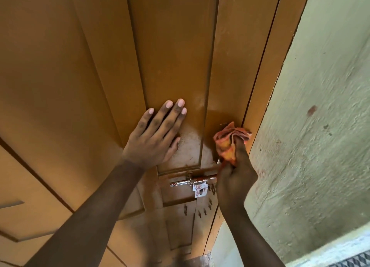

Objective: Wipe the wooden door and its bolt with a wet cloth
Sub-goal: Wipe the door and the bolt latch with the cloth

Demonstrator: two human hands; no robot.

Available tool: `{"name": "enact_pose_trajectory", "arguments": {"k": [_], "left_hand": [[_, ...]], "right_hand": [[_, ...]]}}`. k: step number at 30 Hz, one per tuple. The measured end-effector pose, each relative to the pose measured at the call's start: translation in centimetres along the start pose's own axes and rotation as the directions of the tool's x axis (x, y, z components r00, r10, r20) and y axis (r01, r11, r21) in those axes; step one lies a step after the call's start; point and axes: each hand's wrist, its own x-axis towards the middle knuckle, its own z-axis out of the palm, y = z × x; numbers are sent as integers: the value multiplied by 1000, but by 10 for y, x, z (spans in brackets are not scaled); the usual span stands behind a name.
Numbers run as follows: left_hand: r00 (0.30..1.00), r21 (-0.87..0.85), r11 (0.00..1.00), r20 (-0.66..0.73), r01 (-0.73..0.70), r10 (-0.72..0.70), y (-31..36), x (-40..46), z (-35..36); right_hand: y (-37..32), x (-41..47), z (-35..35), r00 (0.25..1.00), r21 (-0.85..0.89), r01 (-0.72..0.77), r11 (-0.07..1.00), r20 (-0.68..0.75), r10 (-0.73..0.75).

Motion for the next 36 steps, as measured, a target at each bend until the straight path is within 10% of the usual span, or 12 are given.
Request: {"name": "enact_pose_trajectory", "arguments": {"k": [8, 14, 20, 25, 31, 36], "left_hand": [[1000, 1, 1000, -9, -2, 2, 0, 0, -1], [1000, 8, 1000, -7, -5, 5, 0, 0, -2], [1000, -5, 1000, -12, -18, 18, -1, 0, 0], [1000, -8, 1000, -25, -15, 14, 1, -1, 1], [1000, -13, 1000, -15, -11, 11, 0, -1, 0], [1000, -18, 1000, -23, -4, 4, 1, -1, -1]], "right_hand": [[17, -14, -2, 886, -168, 401, 901, 323, -334], [-22, -11, 4, 975, 72, -221, 973, 12, 221], [-20, -18, 10, 994, -91, 44, 995, 100, -35], [-33, -17, 2, 921, 67, -388, 919, 31, 387], [-46, -16, 17, 970, 109, -239, 965, -20, 243], [-42, -13, 5, 794, 165, -597, 785, -20, 608]]}}
